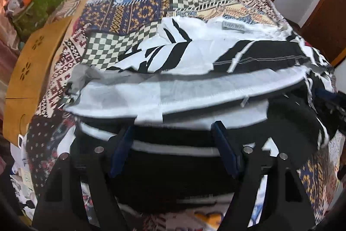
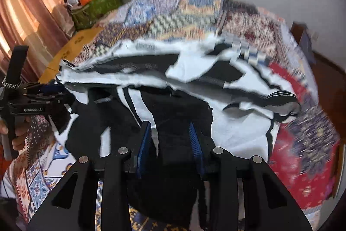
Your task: Fold small clothes
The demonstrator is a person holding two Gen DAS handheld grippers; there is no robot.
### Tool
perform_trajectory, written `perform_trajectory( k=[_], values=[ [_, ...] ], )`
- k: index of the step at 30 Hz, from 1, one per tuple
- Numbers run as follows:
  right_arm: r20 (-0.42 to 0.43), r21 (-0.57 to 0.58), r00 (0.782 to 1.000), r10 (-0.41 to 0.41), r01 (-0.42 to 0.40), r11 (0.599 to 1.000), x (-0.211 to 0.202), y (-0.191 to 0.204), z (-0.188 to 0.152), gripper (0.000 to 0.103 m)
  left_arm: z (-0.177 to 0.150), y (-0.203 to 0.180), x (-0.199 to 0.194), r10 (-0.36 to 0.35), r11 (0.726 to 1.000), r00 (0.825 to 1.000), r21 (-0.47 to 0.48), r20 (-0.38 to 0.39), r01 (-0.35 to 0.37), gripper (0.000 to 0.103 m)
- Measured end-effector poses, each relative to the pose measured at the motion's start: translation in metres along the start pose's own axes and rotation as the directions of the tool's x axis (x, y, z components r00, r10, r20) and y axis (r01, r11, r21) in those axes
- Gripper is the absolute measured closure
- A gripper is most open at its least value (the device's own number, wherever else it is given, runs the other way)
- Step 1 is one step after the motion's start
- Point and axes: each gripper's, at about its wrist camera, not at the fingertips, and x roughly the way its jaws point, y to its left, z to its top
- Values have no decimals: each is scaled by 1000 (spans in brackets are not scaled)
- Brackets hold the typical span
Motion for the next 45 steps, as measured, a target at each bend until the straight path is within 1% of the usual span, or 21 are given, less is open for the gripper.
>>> perform_trajectory(
  k=[4,8,11,13,15,18,21,24,25,28,31,33,35,36,37,38,39,40,41,42,45],
  values=[
    [-5,-21,1000,10,-10,1000,5,-1,8,70,20,4,1,17,1000,1000,4,26,-17,29],
    [16,-50,1000,-8,9,999,5,0,34,70,55,11,-3,84,996,994,12,76,-85,29],
    [76,-51,994,-73,77,996,3,-3,56,70,84,21,-15,161,987,977,-21,137,-160,29],
    [144,-1,984,-107,109,994,-8,-10,68,70,94,31,-30,173,985,967,-59,187,-165,29],
    [181,33,979,-98,94,995,-19,-15,71,70,96,43,-45,166,984,961,-94,220,-149,29],
    [228,58,969,-97,86,995,-36,-18,67,70,86,58,-56,168,983,959,-111,229,-146,29],
    [222,47,971,-91,82,996,-48,-16,51,69,69,74,-54,175,981,967,-122,184,-154,29],
    [212,38,973,-95,89,995,-56,-17,33,52,41,93,-46,153,979,981,-155,116,-135,28],
    [203,35,973,-107,102,994,-58,-17,23,49,29,102,-41,139,977,987,-177,83,-123,28],
    [168,39,979,-113,108,993,-58,-19,-4,49,1,115,-30,110,971,994,-216,26,-102,28],
    [114,96,989,-99,88,991,-51,-28,-27,49,-25,119,-19,79,969,997,-235,-18,-81,28],
    [78,140,993,-86,74,987,-44,-33,-39,49,-39,115,-13,33,970,999,-240,-38,-41,28],
    [51,186,997,-51,40,982,-35,-37,-49,49,-49,109,-10,-16,969,999,-247,-46,4,35],
    [46,200,998,-30,21,980,-33,-38,-52,50,-54,107,-10,-40,966,998,-258,-39,28,45],
    [46,211,999,-7,-3,977,-32,-38,-54,60,-56,106,-11,-62,962,997,-270,-35,50,57],
    [45,227,999,28,-37,973,-31,-37,-56,74,-60,105,-12,-93,955,995,-284,-29,81,64],
    [41,240,998,50,-58,969,-30,-37,-58,77,-62,103,-13,-119,951,992,-292,-26,107,78],
    [41,247,997,62,-70,967,-30,-36,-60,81,-64,101,-16,-135,948,991,-293,-26,122,85],
    [48,240,997,62,-72,968,-32,-33,-61,88,-66,98,-20,-128,952,992,-285,-21,116,86],
    [54,232,997,61,-72,970,-35,-31,-62,89,-68,95,-25,-112,957,994,-269,-13,105,89],
    [75,231,995,66,-82,970,-48,-29,-68,92,-79,90,-47,-74,973,997,-219,27,78,90]
  ],
)
